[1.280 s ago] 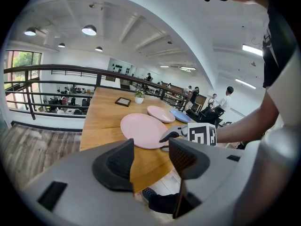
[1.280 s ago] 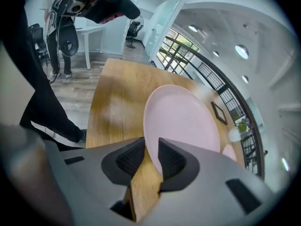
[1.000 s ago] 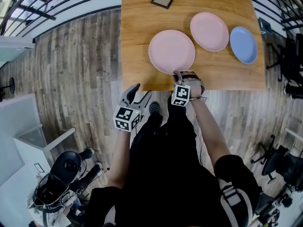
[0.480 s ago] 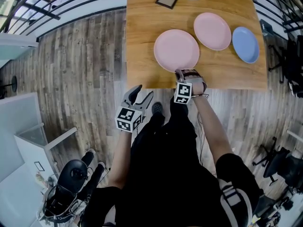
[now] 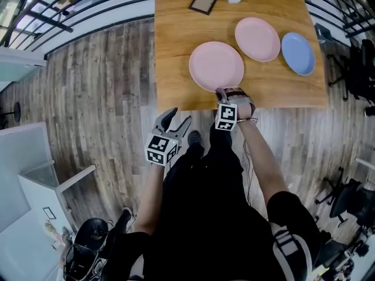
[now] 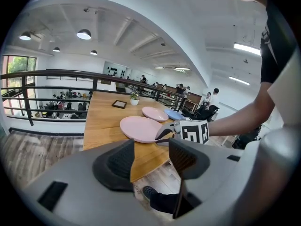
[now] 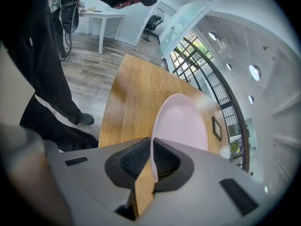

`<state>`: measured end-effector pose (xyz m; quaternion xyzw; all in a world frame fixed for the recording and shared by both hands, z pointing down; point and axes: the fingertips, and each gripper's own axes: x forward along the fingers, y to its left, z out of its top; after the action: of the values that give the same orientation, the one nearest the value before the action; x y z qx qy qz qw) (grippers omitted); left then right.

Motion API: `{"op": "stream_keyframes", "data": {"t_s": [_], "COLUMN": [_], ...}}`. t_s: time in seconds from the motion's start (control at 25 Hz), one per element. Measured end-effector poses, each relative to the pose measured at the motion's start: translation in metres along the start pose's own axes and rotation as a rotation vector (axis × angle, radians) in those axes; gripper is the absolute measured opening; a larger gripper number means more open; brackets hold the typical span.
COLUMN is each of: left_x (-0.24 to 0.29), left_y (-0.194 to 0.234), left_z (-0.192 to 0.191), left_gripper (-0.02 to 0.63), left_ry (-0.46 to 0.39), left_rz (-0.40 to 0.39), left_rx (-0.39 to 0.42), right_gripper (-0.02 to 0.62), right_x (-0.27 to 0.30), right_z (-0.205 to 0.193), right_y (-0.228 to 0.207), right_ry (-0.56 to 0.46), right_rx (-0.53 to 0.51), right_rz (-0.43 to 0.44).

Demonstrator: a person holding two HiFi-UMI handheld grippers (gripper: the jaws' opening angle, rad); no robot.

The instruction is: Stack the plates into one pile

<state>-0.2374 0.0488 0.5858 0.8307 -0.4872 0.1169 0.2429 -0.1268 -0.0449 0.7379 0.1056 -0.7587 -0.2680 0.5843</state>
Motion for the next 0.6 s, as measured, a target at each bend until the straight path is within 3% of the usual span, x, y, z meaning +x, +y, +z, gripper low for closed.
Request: {"op": "stream_keyframes", "data": {"t_s": [0.6], "left_x": [-0.017], "left_y": [-0.016], "left_z": [0.002], "left_gripper": [0.242], "left_ry": [-0.026], "left_rz": [-0.066], "left_rx": [0.028], "right_gripper": [0.034], "right_x": [-0.039], "right_z": [0.003], "right_y": [-0.001], "right_ry": [0.041], "right_rx": [0.041], "right_rz": [-0.066]}}
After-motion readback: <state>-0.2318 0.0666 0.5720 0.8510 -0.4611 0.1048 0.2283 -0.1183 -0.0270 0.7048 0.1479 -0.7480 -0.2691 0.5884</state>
